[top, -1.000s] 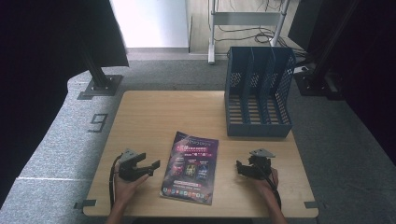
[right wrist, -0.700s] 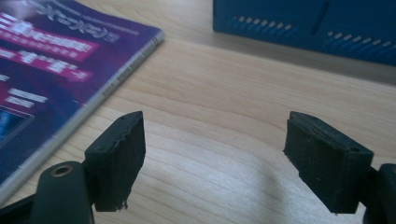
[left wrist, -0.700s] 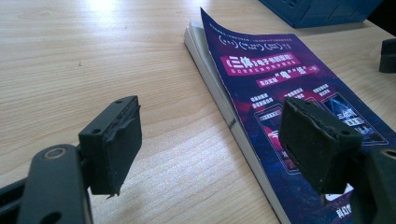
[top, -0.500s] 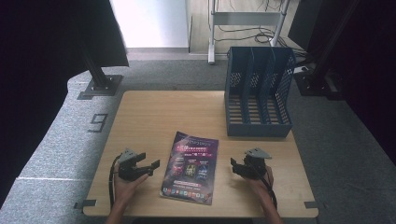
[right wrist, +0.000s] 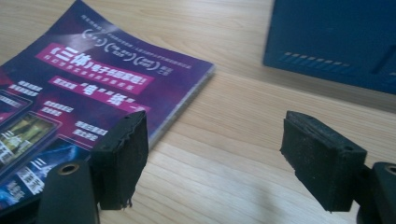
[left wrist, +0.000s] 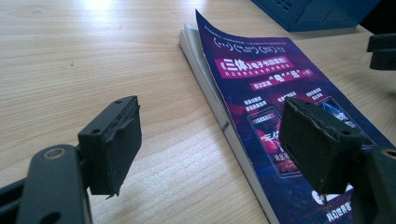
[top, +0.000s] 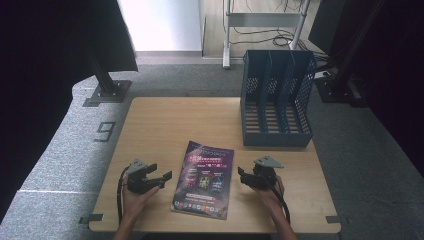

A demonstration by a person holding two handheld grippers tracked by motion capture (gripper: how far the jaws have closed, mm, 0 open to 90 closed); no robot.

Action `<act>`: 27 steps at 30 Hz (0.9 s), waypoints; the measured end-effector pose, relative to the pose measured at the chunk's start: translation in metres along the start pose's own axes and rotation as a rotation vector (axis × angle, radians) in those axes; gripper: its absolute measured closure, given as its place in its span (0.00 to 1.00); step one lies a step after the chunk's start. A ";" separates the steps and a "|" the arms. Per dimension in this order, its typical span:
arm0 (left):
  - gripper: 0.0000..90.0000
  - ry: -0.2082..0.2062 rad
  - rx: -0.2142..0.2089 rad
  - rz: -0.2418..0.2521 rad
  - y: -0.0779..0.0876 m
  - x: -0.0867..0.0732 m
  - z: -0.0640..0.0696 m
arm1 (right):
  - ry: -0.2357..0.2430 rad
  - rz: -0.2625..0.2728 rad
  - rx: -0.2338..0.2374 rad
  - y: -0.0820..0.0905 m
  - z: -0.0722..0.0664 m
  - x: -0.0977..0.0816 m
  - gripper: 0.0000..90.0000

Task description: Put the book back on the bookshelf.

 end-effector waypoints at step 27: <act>0.24 -0.012 -0.011 -0.022 -0.003 -0.003 0.007 | 0.026 -0.068 0.088 -0.052 -0.059 -0.005 0.25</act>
Point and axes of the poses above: each handheld gripper's, and its own axes: y roughly backward along the jaws, x roughly out of its top, z roughly to its right, the point moved 4 cm from there along -y, roughly forward along the jaws, and after that the axes turned 9 degrees about z, right-handed, at the moved point
